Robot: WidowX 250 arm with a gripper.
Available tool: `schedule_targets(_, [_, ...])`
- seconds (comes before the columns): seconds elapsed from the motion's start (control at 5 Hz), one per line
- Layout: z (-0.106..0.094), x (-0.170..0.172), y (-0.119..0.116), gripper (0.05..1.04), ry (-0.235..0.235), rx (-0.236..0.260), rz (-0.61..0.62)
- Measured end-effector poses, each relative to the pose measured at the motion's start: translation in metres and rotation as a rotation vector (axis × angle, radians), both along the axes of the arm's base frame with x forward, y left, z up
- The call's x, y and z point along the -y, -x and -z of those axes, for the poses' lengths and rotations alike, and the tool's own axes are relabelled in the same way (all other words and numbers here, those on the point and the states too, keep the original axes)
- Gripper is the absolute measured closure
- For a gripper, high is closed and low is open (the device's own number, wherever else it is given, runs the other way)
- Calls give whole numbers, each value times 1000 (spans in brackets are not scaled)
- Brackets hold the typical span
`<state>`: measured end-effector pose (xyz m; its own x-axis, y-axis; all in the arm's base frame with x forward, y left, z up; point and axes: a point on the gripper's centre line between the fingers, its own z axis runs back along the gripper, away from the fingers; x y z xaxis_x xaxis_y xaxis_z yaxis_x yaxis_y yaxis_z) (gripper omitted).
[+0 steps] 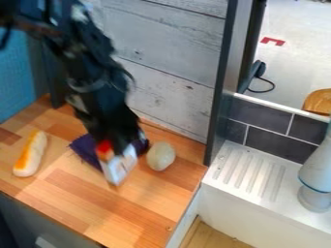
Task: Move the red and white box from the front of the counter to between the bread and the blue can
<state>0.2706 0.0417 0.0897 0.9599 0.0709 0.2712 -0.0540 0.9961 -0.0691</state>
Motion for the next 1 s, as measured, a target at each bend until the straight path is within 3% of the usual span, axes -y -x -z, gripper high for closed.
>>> schedule_targets(0.2, [-6,-40,-13,705,12,27,-110])
schedule_targets(0.4, [5,-62,-33,705,-1,13,-210])
schedule_targets(0.8, [22,-92,-53,705,-59,15,-487])
schedule_targets(1.0, [23,-98,-61,705,-56,13,-532])
